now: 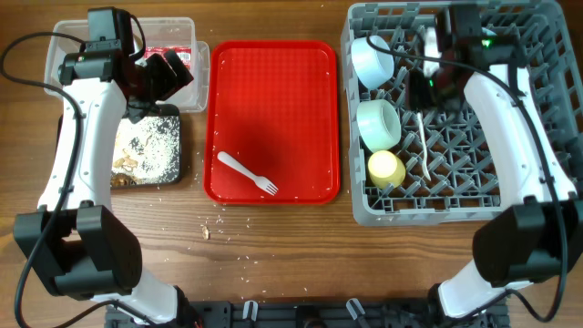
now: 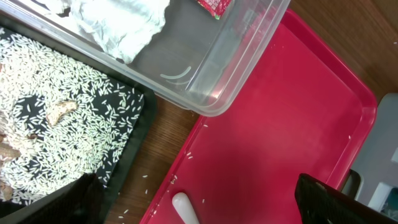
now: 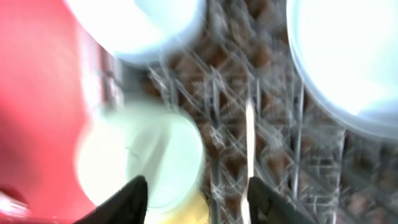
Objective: Sort waste into correct bins and load items into the dishwasher rack
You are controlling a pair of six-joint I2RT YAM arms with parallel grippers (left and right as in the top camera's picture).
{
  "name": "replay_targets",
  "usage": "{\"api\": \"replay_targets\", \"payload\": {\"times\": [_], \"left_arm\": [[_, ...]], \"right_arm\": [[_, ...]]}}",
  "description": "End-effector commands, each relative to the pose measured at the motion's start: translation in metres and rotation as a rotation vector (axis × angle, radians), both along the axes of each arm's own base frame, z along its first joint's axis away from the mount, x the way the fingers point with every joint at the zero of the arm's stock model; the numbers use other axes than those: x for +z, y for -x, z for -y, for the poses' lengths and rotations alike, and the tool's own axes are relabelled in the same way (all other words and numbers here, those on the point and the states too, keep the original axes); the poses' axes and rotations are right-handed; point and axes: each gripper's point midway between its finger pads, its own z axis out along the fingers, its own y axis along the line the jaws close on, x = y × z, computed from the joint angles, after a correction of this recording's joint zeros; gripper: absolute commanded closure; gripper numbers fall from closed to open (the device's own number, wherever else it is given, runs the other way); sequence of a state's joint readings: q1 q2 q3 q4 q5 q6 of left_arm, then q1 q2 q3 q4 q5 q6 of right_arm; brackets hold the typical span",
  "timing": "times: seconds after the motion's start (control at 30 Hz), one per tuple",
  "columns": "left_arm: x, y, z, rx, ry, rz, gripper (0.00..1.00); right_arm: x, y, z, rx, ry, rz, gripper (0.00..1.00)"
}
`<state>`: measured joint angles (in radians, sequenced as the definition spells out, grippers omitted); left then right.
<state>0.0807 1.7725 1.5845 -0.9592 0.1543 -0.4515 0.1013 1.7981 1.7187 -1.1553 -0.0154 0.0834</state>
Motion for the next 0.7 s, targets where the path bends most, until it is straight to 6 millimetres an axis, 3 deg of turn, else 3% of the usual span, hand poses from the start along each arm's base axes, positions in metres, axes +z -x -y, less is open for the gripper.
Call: {"api": "replay_targets", "payload": {"times": [0.0,0.1,0.13,0.23,0.37,0.53,0.67], "left_arm": [[0.008,-0.002,-0.002,0.003,-0.011,0.021,0.0],[0.008,-0.002,-0.002,0.003,-0.011,0.022,0.0],[0.008,-0.002,-0.002,0.003,-0.011,0.021,0.0],[0.008,-0.002,-0.002,0.003,-0.011,0.021,0.0],[0.008,-0.002,-0.002,0.003,-0.011,0.022,0.0],[0.008,-0.002,-0.002,0.003,-0.011,0.021,0.0],[0.008,-0.002,-0.002,0.003,-0.011,0.022,0.0]], "right_arm": [[0.033,-0.036,0.002,-0.066,0.077,0.189,0.43],[0.038,-0.055,0.027,-0.164,0.131,0.257,0.43],[0.037,-0.057,0.044,-0.235,0.137,0.263,0.43],[0.03,-0.045,0.101,-0.495,0.053,0.217,0.43],[0.017,-0.03,0.143,-0.624,-0.053,0.15,0.44],[-0.039,-0.006,0.176,-0.802,0.002,-0.046,0.47],[-0.078,0.0,0.182,-0.823,0.005,-0.137,0.52]]}}
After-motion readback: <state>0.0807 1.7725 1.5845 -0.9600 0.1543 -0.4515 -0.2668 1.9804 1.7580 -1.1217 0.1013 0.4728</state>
